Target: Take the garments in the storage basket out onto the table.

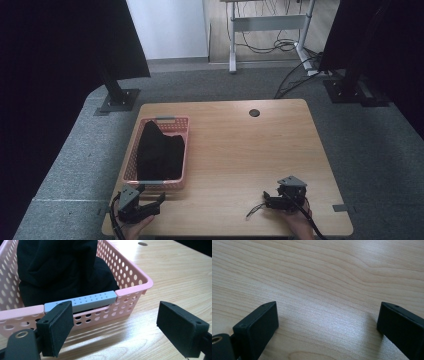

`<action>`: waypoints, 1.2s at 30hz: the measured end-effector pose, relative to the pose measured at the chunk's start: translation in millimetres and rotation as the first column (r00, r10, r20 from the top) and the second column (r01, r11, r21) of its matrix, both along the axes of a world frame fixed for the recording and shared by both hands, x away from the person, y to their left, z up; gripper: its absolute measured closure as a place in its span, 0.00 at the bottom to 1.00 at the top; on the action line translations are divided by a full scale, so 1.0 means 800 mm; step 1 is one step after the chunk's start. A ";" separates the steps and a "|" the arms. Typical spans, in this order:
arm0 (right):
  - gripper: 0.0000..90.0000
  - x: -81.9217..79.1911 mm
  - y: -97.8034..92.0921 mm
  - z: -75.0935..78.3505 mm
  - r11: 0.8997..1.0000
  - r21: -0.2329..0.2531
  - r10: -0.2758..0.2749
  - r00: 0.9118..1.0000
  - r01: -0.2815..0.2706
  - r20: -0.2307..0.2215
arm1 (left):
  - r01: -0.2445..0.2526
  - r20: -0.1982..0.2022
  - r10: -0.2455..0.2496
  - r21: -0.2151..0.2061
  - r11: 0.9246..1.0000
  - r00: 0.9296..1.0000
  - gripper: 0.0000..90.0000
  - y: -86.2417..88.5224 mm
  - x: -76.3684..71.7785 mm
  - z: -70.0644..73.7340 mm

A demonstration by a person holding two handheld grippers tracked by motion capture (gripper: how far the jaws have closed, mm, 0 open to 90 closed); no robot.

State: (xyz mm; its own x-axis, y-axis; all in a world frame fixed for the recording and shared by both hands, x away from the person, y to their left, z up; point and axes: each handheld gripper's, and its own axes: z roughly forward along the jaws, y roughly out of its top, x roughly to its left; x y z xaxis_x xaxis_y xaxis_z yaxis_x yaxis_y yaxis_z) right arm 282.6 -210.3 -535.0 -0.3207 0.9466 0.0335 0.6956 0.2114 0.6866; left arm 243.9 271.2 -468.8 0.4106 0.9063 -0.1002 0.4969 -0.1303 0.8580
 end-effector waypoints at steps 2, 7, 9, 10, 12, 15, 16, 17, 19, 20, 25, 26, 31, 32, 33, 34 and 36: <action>0.04 0.000 0.000 0.000 1.000 0.000 0.000 1.000 0.000 0.000 | -0.005 0.002 0.005 -0.001 1.000 1.000 0.16 -0.001 0.000 0.001; 0.04 0.000 0.000 0.000 1.000 0.000 0.003 1.000 -0.003 0.001 | -0.020 0.004 0.020 -0.004 1.000 1.000 0.17 0.002 0.000 0.000; 0.04 0.000 0.000 0.000 1.000 0.001 0.004 1.000 -0.004 0.001 | -0.028 0.000 0.028 0.000 1.000 1.000 0.17 0.003 0.001 0.000; 0.04 0.000 0.001 0.000 1.000 0.001 0.005 1.000 -0.005 0.001 | -0.030 -0.003 0.030 -0.003 1.000 1.000 0.17 0.004 0.001 -0.001; 0.04 -0.001 0.001 0.000 1.000 0.001 0.007 1.000 -0.007 0.000 | -0.038 0.000 0.038 -0.007 0.999 0.999 0.17 0.006 0.001 -0.001; 0.04 -0.001 0.001 0.000 1.000 0.001 0.008 1.000 -0.008 0.000 | -0.043 0.004 0.043 -0.004 0.999 0.999 0.17 0.006 0.002 0.000; 0.04 -0.001 0.001 0.000 1.000 0.001 0.008 1.000 -0.008 0.000 | -0.049 0.007 0.049 -0.003 0.999 0.999 0.17 0.006 0.002 0.001; 0.04 -0.001 0.001 0.000 1.000 0.001 0.008 1.000 -0.008 0.000 | -0.052 0.010 0.052 -0.005 0.999 0.999 0.17 0.006 0.002 0.001; 0.04 -0.001 0.001 0.000 1.000 0.001 0.008 1.000 -0.008 0.001 | -0.053 0.012 0.053 -0.002 0.999 0.999 0.18 0.005 0.003 0.002; 0.04 -0.001 0.001 0.000 1.000 0.001 0.009 1.000 -0.009 0.001 | -0.056 0.014 0.056 0.002 0.998 0.998 0.18 0.004 0.003 0.002; 0.04 -0.002 0.001 0.000 1.000 0.000 0.011 1.000 -0.011 0.001 | -0.052 0.018 0.052 0.008 0.999 0.998 0.18 0.001 0.004 0.005; 0.04 -0.002 0.001 0.000 1.000 0.000 0.011 1.000 -0.011 0.001 | -0.053 0.020 0.052 0.010 0.999 0.998 0.18 0.000 0.004 0.006; 0.04 -0.002 0.001 0.000 1.000 0.000 0.012 1.000 -0.012 0.001 | -0.060 0.030 0.059 0.013 0.998 0.998 0.18 0.000 0.006 0.012; 0.04 -0.002 0.001 0.000 1.000 0.000 0.012 1.000 -0.012 0.000 | -0.061 0.032 0.061 0.009 0.998 0.998 0.18 0.000 0.006 0.013; 0.04 -0.002 0.001 0.000 1.000 0.000 0.013 1.000 -0.013 0.001 | -0.063 0.035 0.063 0.004 0.998 0.997 0.18 0.001 0.007 0.015; 0.04 -0.002 0.001 0.000 1.000 0.001 0.014 1.000 -0.014 0.000 | -0.071 0.040 0.070 0.003 0.998 0.997 0.18 0.002 0.008 0.016; 0.04 -0.002 0.001 0.000 1.000 0.001 0.014 1.000 -0.014 0.000 | -0.079 0.052 0.079 0.003 0.997 0.996 0.18 0.002 0.010 0.020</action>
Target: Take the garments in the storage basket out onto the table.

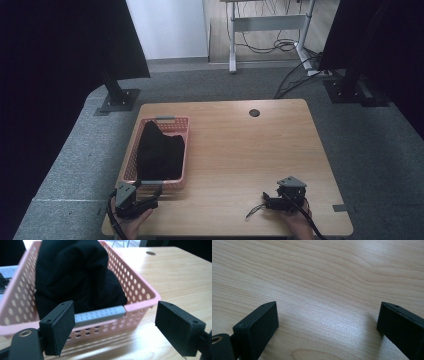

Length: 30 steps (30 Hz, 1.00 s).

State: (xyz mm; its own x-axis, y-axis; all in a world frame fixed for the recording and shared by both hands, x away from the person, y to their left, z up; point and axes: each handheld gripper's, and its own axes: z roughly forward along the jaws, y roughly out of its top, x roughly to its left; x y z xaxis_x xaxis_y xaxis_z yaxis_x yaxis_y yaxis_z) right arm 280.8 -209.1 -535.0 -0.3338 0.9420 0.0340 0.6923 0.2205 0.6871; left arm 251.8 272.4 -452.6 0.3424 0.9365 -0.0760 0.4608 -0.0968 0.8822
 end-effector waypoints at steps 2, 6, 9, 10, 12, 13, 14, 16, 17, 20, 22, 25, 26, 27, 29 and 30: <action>0.04 0.000 0.000 0.000 1.000 0.000 0.000 1.000 0.000 0.000 | 0.001 0.006 -0.001 0.007 1.000 1.000 0.18 -0.001 0.002 0.004; 0.04 0.000 0.000 0.000 1.000 0.000 0.000 1.000 0.000 0.000 | 0.005 0.012 -0.005 0.010 1.000 1.000 0.18 -0.003 0.007 0.010; 0.04 0.000 0.000 0.000 1.000 0.000 0.000 1.000 0.000 0.000 | 0.002 0.018 -0.002 0.007 1.000 1.000 0.18 -0.001 0.011 0.013; 0.04 0.000 0.000 0.000 1.000 0.000 0.000 1.000 0.000 0.000 | 0.002 0.020 -0.002 0.004 1.000 1.000 0.18 -0.001 0.011 0.013; 0.04 0.000 0.000 0.000 1.000 0.000 0.000 1.000 0.000 0.000 | 0.001 0.023 -0.001 0.005 1.000 1.000 0.18 0.000 0.013 0.015; 0.04 0.000 0.000 0.000 1.000 0.000 0.000 1.000 0.000 0.000 | 0.003 0.026 -0.003 0.007 1.000 1.000 0.18 0.000 0.014 0.016; 0.04 0.000 0.000 0.000 1.000 0.000 0.000 1.000 0.000 0.000 | 0.004 0.028 -0.005 0.009 1.000 1.000 0.18 0.000 0.015 0.017; 0.04 0.000 0.000 0.000 1.000 0.000 0.000 1.000 0.000 0.000 | 0.004 0.031 -0.004 0.014 1.000 1.000 0.18 0.000 0.017 0.019; 0.04 0.000 0.000 0.000 1.000 0.000 0.000 1.000 0.000 0.000 | 0.006 0.031 -0.006 0.017 1.000 0.999 0.18 0.000 0.018 0.020; 0.04 0.000 0.000 0.000 1.000 0.000 0.000 1.000 0.000 0.000 | -0.004 0.046 0.003 0.032 0.999 0.999 0.18 -0.002 0.020 0.023; 0.04 0.000 0.000 0.000 1.000 0.000 0.000 1.000 0.000 0.000 | -0.019 0.076 0.014 0.062 0.998 0.997 0.18 -0.004 0.019 0.026; 0.04 0.000 0.000 0.000 1.000 0.000 0.000 1.000 0.000 0.000 | -0.011 0.080 0.006 0.062 0.998 0.997 0.18 -0.006 0.021 0.028; 0.04 0.000 0.000 0.000 1.000 0.000 0.000 1.000 0.000 0.000 | -0.012 0.078 0.007 0.064 0.998 0.997 0.18 -0.006 0.023 0.028; 0.04 0.000 0.000 0.000 1.000 0.000 0.000 1.000 0.000 0.000 | -0.009 0.074 0.004 0.065 0.998 0.997 0.18 -0.006 0.024 0.028; 0.04 0.000 0.000 0.000 1.000 0.000 0.000 1.000 0.000 0.000 | -0.008 0.068 0.004 0.065 0.998 0.998 0.18 -0.006 0.027 0.028; 0.04 0.000 0.000 0.000 1.000 0.000 0.000 1.000 0.000 0.000 | -0.008 0.067 0.003 0.064 0.998 0.998 0.18 -0.005 0.028 0.028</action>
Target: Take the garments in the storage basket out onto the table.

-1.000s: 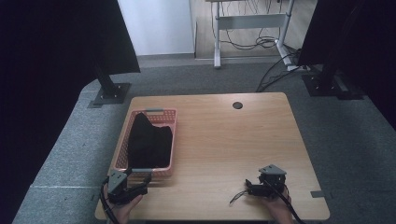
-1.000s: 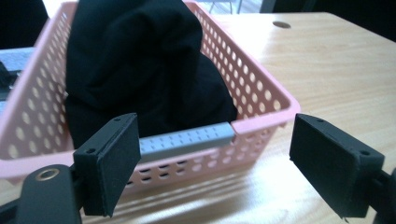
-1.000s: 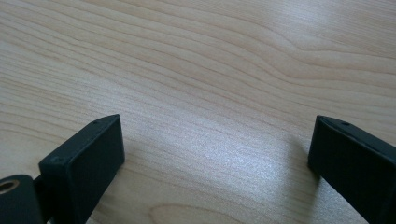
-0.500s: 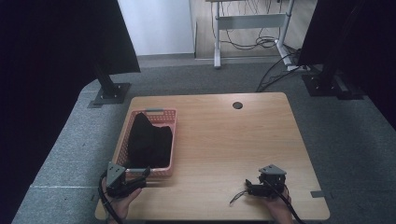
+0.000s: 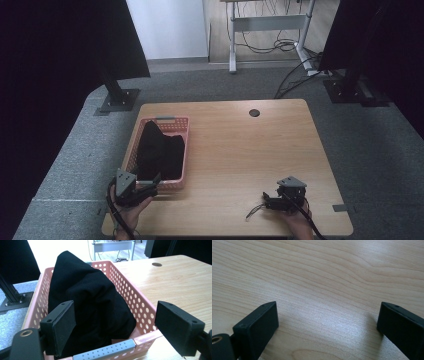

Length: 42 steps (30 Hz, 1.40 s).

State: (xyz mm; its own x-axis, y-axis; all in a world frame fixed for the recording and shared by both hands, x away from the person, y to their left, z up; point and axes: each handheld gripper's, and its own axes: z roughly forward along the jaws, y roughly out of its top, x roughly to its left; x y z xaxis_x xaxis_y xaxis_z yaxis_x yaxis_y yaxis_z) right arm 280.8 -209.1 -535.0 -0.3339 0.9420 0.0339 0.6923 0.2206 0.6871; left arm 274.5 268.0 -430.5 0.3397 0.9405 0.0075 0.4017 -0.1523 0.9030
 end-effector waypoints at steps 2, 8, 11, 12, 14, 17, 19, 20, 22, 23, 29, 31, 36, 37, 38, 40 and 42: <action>0.04 0.000 0.000 0.000 1.000 0.000 0.000 1.000 0.000 0.000 | 0.001 -0.002 -0.001 0.002 1.000 1.000 0.18 0.000 0.002 0.000; 0.04 0.000 0.000 0.000 1.000 0.000 0.000 1.000 0.000 0.000 | 0.000 -0.008 0.000 0.005 1.000 1.000 0.18 -0.001 0.009 0.001; 0.04 0.000 0.000 0.000 1.000 0.000 0.000 1.000 0.000 0.000 | -0.001 -0.015 0.001 0.004 1.000 1.000 0.18 -0.001 0.013 0.001; 0.04 0.000 0.000 0.000 1.000 0.000 0.000 1.000 0.000 0.000 | -0.001 -0.016 0.001 0.002 1.000 1.000 0.18 0.000 0.014 0.001; 0.04 0.000 0.000 0.000 1.000 0.000 -0.001 1.000 0.001 -0.001 | -0.002 -0.015 0.002 -0.002 1.000 1.000 0.18 0.000 0.016 0.001; 0.04 -0.001 0.000 0.000 1.000 0.000 -0.001 1.000 0.001 -0.001 | -0.005 -0.021 0.005 -0.006 1.000 1.000 0.18 0.002 0.019 0.002; 0.04 -0.001 0.000 0.000 1.000 0.000 -0.001 1.000 0.001 -0.001 | -0.005 -0.022 0.005 -0.009 1.000 1.000 0.18 0.002 0.021 0.002; 0.04 -0.001 0.000 0.000 1.000 0.001 -0.001 1.000 0.001 -0.001 | -0.006 -0.023 0.006 -0.006 1.000 1.000 0.18 0.002 0.022 0.003; 0.04 -0.001 0.000 0.000 1.000 0.001 -0.001 1.000 0.001 -0.001 | -0.007 -0.024 0.006 -0.005 1.000 1.000 0.18 0.002 0.025 0.003; 0.04 -0.001 0.000 0.000 1.000 0.000 -0.001 1.000 0.001 -0.001 | -0.008 -0.026 0.008 0.000 1.000 1.000 0.18 0.002 0.026 0.003; 0.04 -0.001 0.000 0.000 1.000 0.001 -0.001 1.000 0.001 -0.001 | -0.002 -0.036 0.002 0.007 1.000 0.999 0.18 0.001 0.030 0.004; 0.04 -0.001 0.000 0.000 1.000 0.000 -0.001 1.000 0.001 -0.001 | -0.003 -0.036 0.003 0.005 1.000 0.999 0.18 0.000 0.032 0.004; 0.04 -0.001 0.000 0.000 1.000 0.001 -0.001 1.000 0.001 -0.001 | -0.006 -0.034 0.006 0.007 1.000 0.999 0.18 0.000 0.035 0.006; 0.04 -0.001 0.000 0.000 1.000 0.000 -0.001 1.000 0.001 -0.001 | -0.005 -0.036 0.006 0.012 1.000 0.999 0.18 -0.001 0.036 0.006; 0.04 -0.001 0.000 0.000 1.000 0.001 -0.001 1.000 0.001 -0.001 | -0.005 -0.036 0.006 0.012 1.000 0.999 0.18 -0.001 0.036 0.006; 0.04 -0.001 0.000 0.000 1.000 0.001 -0.001 1.000 0.001 -0.001 | -0.003 -0.039 0.004 0.016 1.000 0.999 0.18 -0.001 0.038 0.006; 0.04 -0.001 0.000 0.000 1.000 0.000 -0.001 1.000 0.001 -0.001 | -0.003 -0.040 0.004 0.021 1.000 0.999 0.18 -0.001 0.041 0.007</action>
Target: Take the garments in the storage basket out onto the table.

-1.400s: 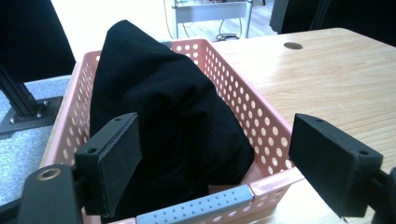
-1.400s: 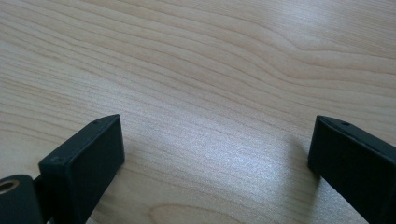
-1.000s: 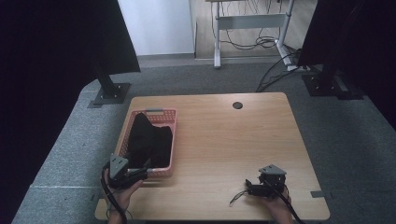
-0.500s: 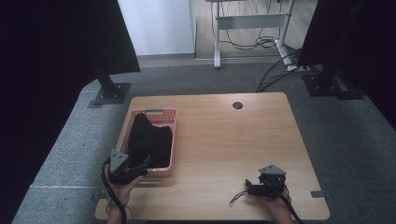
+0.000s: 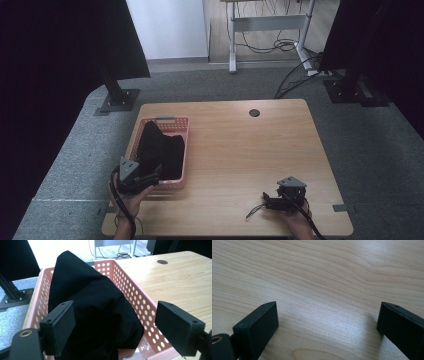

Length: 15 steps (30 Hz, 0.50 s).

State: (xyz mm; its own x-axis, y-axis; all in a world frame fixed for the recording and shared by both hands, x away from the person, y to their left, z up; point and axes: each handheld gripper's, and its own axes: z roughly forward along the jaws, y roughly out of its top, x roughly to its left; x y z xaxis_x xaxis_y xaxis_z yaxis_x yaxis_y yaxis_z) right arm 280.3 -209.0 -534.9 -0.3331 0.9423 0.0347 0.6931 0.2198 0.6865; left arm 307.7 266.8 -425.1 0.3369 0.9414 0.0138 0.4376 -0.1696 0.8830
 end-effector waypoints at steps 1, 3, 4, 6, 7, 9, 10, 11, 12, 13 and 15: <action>0.04 0.000 0.000 0.000 1.000 0.000 0.000 1.000 0.000 0.000 | 0.000 0.000 0.000 0.000 1.000 1.000 0.18 0.000 0.000 0.000; 0.04 0.000 0.000 0.000 1.000 0.000 0.000 1.000 0.000 0.000 | -0.001 0.000 0.001 0.002 1.000 1.000 0.18 0.000 0.001 0.000; 0.04 0.000 0.000 0.000 1.000 0.000 0.000 1.000 0.000 0.000 | -0.001 0.000 0.001 0.004 1.000 1.000 0.18 -0.001 0.002 0.000; 0.04 0.000 0.000 0.000 1.000 0.000 0.000 1.000 0.000 0.000 | 0.002 -0.001 -0.002 0.008 1.000 1.000 0.18 -0.002 0.003 0.000; 0.04 0.000 0.000 0.000 1.000 0.000 0.000 1.000 0.000 0.000 | 0.003 -0.002 -0.003 0.008 1.000 1.000 0.18 -0.002 0.004 0.000; 0.04 0.000 0.000 0.000 1.000 0.000 0.000 1.000 0.000 0.000 | 0.004 -0.005 -0.004 0.010 1.000 1.000 0.18 -0.003 0.005 0.000; 0.04 0.000 0.000 0.000 1.000 0.000 0.000 1.000 0.000 0.000 | 0.006 -0.004 -0.006 0.010 1.000 1.000 0.18 -0.004 0.006 0.000; 0.04 0.000 0.000 0.000 1.000 0.000 0.000 1.000 0.000 0.000 | 0.006 -0.004 -0.006 0.011 1.000 1.000 0.18 -0.004 0.007 0.001; 0.04 0.000 0.000 0.000 1.000 0.000 0.000 1.000 0.000 0.000 | 0.005 -0.006 -0.005 0.012 1.000 1.000 0.18 -0.005 0.007 0.001; 0.04 0.000 0.000 0.000 1.000 0.000 0.000 1.000 0.000 0.000 | 0.005 -0.005 -0.005 0.012 1.000 1.000 0.18 -0.005 0.008 0.001; 0.04 0.000 0.000 0.000 1.000 0.000 0.000 1.000 0.000 0.000 | 0.004 -0.007 -0.004 0.017 1.000 1.000 0.18 -0.006 0.010 0.002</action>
State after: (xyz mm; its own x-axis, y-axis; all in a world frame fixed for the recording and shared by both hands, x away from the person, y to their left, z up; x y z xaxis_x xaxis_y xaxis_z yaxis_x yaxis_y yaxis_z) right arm 280.3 -209.0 -534.9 -0.3331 0.9422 0.0347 0.6932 0.2198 0.6864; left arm 315.3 262.4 -423.7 0.3410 0.9397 0.0275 0.4430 -0.1864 0.8769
